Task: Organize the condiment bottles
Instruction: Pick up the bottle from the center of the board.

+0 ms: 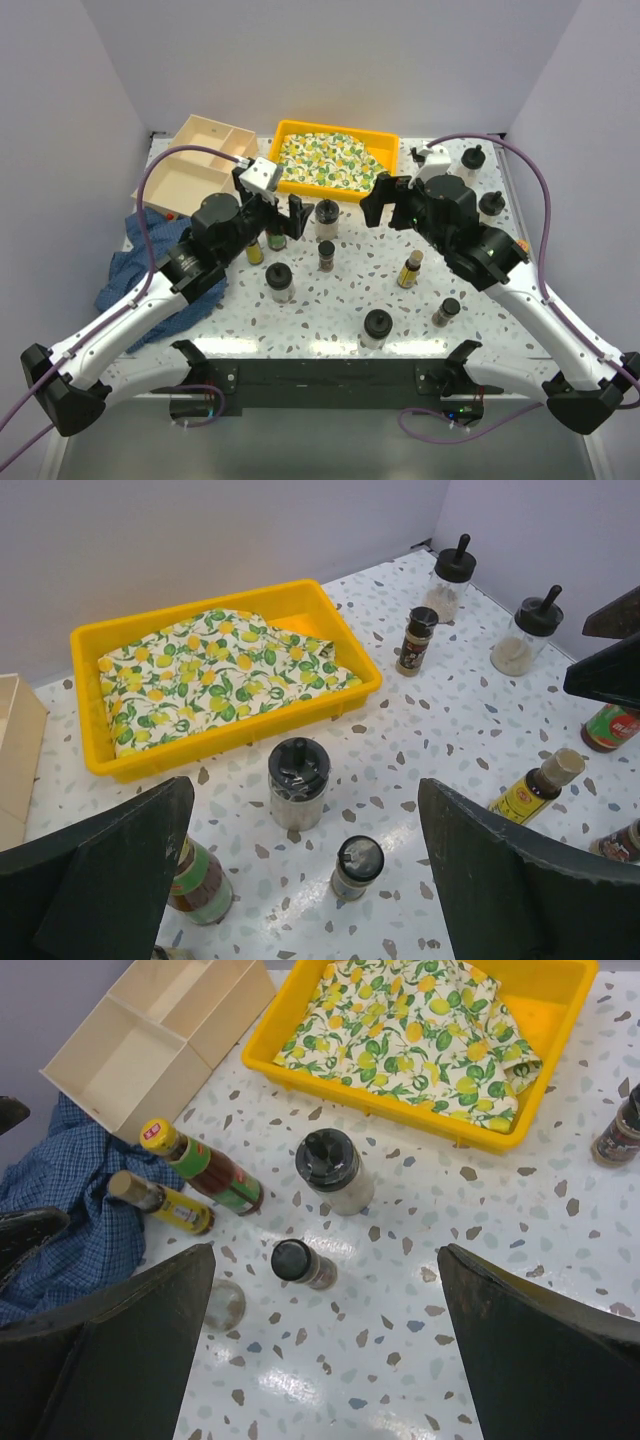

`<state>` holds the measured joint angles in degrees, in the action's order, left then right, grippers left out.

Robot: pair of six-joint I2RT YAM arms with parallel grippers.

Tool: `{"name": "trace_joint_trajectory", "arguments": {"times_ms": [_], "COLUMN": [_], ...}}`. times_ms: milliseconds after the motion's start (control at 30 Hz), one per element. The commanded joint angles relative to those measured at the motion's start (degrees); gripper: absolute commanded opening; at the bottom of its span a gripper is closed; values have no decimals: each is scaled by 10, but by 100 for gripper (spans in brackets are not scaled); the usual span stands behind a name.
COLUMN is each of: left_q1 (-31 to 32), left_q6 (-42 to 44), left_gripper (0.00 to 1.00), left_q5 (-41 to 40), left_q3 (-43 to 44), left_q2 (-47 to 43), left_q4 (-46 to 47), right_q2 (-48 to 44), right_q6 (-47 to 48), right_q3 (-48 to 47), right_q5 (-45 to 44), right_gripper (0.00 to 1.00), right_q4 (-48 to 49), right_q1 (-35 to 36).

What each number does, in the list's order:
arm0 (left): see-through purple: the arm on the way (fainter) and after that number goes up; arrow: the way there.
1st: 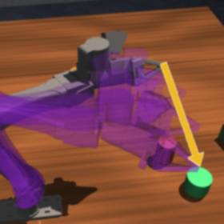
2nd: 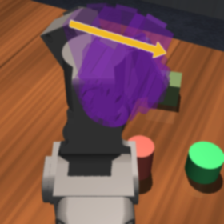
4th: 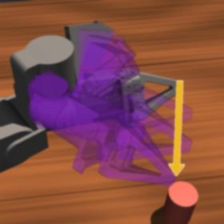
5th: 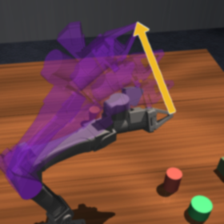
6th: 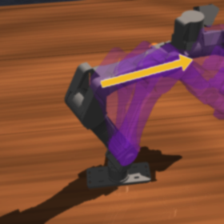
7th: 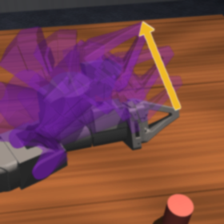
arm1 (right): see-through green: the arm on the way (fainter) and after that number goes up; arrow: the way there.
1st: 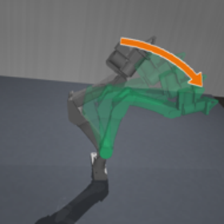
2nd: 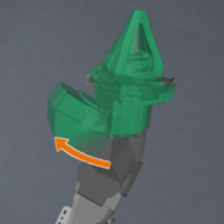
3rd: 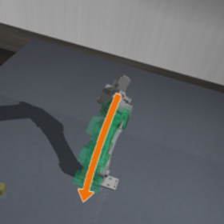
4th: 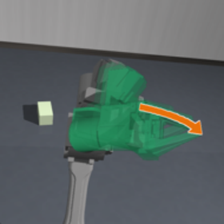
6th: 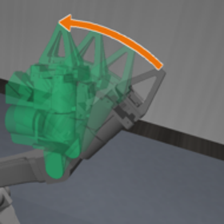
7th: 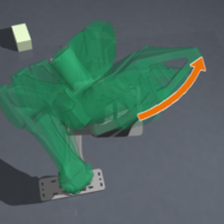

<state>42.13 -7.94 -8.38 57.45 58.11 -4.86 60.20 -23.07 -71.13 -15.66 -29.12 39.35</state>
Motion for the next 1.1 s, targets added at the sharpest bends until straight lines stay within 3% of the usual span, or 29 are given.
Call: {"name": "trace_joint_trajectory", "arguments": {"times_ms": [0,200,367,533,700,800,933,1067], "left_q1": [1,1,0,0,-1,-20,-104,-126], "left_q6": [2,6,-19,-83,-157,-180,-181,-166], "left_gripper": [100,100,98,84,82,76,58,60], "left_q5": [-19,-37,-103,-241,-331,-306,-149,-136], "left_q3": [-1,-3,10,30,57,43,41,18], "left_q2": [-16,-15,-15,-15,19,30,36,26], "left_q4": [36,35,3,-99,-270,-294,-285,-246], "right_q2": [-14,-25,-43,-85,-183,-212,-219,-222], "right_q6": [-10,-11,-11,1,34,43,61,69], "right_q3": [-4,5,10,45,133,160,164,166], "right_q5": [-15,-20,-13,11,66,84,91,102], "right_gripper": [99,99,99,99,99,99,95,88], "right_q4": [10,9,-1,13,99,123,116,114], "right_q1": [1,0,0,1,1,0,1,0]}}
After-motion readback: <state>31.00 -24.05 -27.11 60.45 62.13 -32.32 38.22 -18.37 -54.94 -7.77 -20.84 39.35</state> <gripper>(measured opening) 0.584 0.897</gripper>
